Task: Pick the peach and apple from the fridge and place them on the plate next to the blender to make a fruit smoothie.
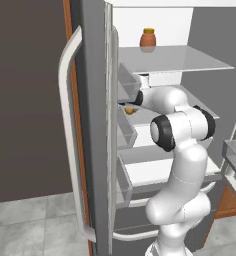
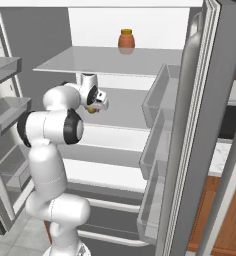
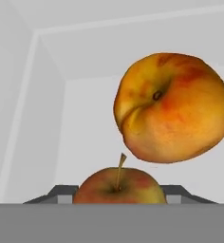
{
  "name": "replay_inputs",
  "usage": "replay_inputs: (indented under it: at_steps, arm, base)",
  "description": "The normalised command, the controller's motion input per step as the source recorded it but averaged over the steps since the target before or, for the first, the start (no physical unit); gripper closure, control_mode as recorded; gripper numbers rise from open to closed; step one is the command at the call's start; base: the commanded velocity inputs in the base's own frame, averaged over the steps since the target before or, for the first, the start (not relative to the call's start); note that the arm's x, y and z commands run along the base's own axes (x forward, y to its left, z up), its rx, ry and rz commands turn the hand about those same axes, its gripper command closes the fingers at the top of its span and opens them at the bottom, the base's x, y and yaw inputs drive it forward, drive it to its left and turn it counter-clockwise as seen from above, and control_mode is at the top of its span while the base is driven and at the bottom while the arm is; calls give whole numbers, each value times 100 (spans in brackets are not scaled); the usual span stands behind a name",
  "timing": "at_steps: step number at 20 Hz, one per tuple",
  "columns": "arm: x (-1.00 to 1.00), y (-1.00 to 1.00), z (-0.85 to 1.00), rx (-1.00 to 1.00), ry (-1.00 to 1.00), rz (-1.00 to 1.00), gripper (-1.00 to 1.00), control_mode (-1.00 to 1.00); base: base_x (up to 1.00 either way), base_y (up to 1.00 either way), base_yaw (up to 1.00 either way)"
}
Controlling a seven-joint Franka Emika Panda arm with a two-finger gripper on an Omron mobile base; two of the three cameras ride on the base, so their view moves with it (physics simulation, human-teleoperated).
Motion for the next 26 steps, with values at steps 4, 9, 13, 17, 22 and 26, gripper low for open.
replay_inputs:
  at_steps: [4,9,13,17,22,26]
  arm:
    - [-87,0,-24,3,-23,0,100,-100]
    - [-100,-4,0,12,-24,-8,100,-100]
    - [-100,-17,19,11,-17,-18,100,-100]
    - [-100,-46,32,10,-9,-26,100,-100]
    - [-100,-53,46,3,-1,-27,100,-100]
    - [-94,-42,64,0,0,-22,100,-100]
  base:
    - [0,0,0]
    - [0,0,0]
    - [0,0,0]
    - [0,0,0]
    - [0,0,0]
    - [0,0,0]
